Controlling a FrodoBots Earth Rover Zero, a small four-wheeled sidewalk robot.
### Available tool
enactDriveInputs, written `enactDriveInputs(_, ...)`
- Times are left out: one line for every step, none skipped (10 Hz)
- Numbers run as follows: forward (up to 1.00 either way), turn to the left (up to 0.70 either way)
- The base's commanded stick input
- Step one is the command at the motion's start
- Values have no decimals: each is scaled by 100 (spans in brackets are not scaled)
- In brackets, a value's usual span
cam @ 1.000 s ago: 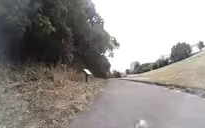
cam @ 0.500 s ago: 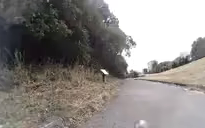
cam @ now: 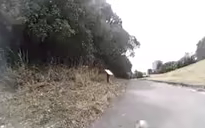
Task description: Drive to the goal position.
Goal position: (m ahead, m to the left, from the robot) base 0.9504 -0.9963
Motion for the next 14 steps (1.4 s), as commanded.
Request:
enactDriveInputs(45,0)
enactDriveInputs(45,0)
enactDriveInputs(45,0)
enactDriveInputs(45,0)
enactDriveInputs(45,0)
enactDriveInputs(45,0)
enactDriveInputs(45,0)
enactDriveInputs(45,0)
enactDriveInputs(45,0)
enactDriveInputs(45,-2)
enactDriveInputs(45,-15)
enactDriveInputs(45,-26)
enactDriveInputs(45,-15)
enactDriveInputs(45,-4)
